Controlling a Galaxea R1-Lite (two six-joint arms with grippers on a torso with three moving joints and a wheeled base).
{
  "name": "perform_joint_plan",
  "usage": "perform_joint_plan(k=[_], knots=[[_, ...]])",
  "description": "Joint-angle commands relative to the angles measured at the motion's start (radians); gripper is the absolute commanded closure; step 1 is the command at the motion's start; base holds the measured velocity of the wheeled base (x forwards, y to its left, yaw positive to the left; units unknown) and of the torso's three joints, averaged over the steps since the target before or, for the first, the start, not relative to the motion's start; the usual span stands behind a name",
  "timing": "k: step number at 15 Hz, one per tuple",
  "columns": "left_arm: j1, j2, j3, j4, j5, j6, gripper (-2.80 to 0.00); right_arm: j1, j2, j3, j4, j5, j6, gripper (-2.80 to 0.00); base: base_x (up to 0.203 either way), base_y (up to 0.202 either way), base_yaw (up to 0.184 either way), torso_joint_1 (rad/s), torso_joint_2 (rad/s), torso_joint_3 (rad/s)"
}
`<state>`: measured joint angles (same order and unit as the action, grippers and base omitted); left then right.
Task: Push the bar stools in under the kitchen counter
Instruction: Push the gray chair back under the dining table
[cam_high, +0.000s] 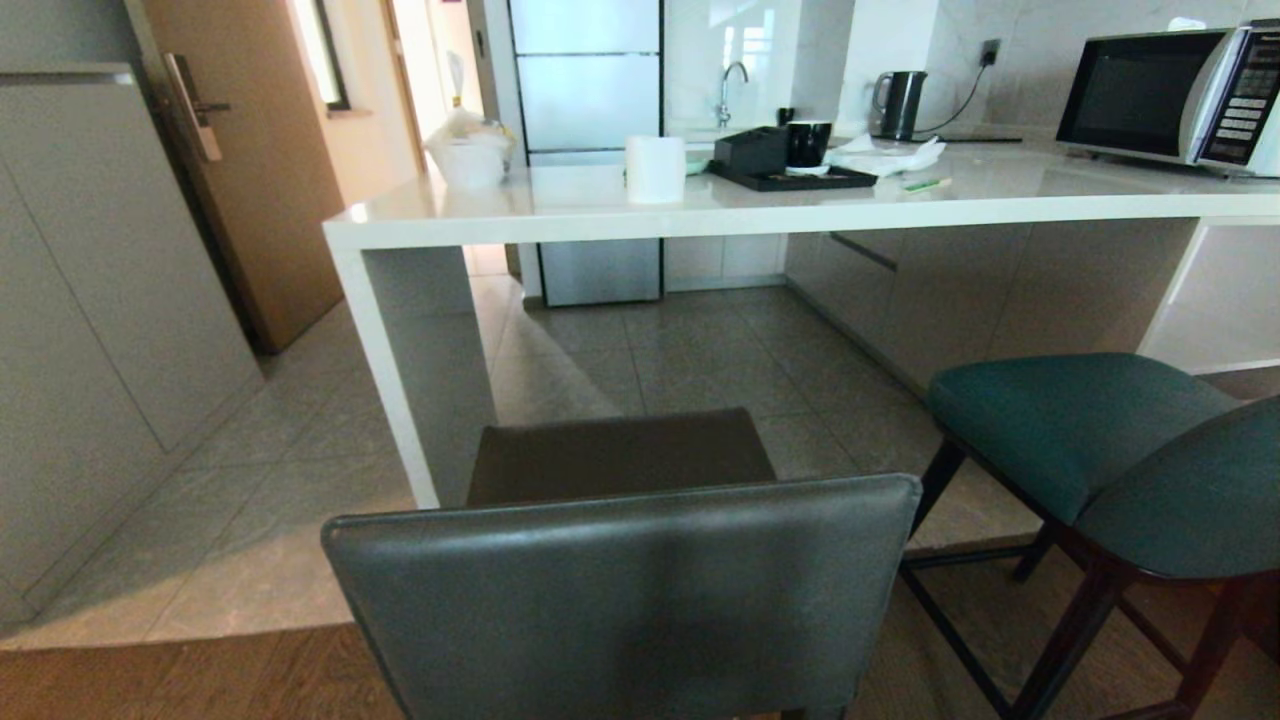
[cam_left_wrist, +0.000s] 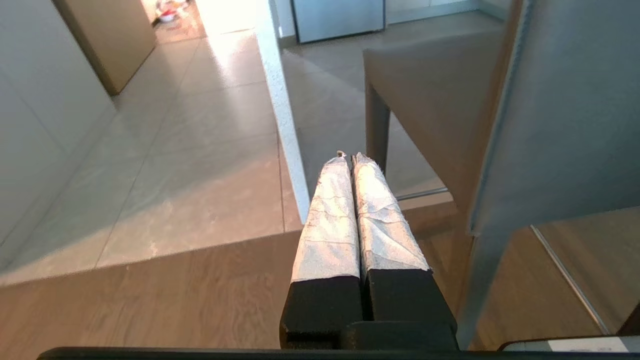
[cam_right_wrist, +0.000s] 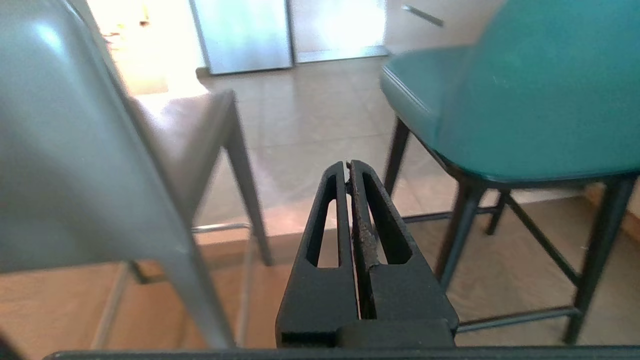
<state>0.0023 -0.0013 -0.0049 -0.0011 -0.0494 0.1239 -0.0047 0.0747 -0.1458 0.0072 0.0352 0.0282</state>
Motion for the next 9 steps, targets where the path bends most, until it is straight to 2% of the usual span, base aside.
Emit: perform_joint_plan(k=[1,3,5,9], knots=[[0.000,0.002,-0.019,-0.002,-0.015,-0.006,0.00,0.000,0.126,-0.066,0.011,0.019,0.012,0.00,0.000,0.000,0.000,0.000,0.00,0.000],[0.002,0.079,-0.132,0.006,-0.103,-0.068,0.00,0.000,0.224,-0.140,0.018,0.068,0.020,0.00,0.000,0.000,0.000,0.000,0.00,0.000],[0.001,0.279,-0.185,-0.036,-0.147,-0.103,0.00,0.000,0.305,-0.177,0.012,0.133,0.007,0.00,0.000,0.000,0.000,0.000,0.00,0.000],[-0.048,0.757,-0.146,-0.337,-0.231,-0.143,0.00,0.001,0.495,-0.139,-0.132,0.225,-0.042,0.00,0.000,0.000,0.000,0.000,0.00,0.000]])
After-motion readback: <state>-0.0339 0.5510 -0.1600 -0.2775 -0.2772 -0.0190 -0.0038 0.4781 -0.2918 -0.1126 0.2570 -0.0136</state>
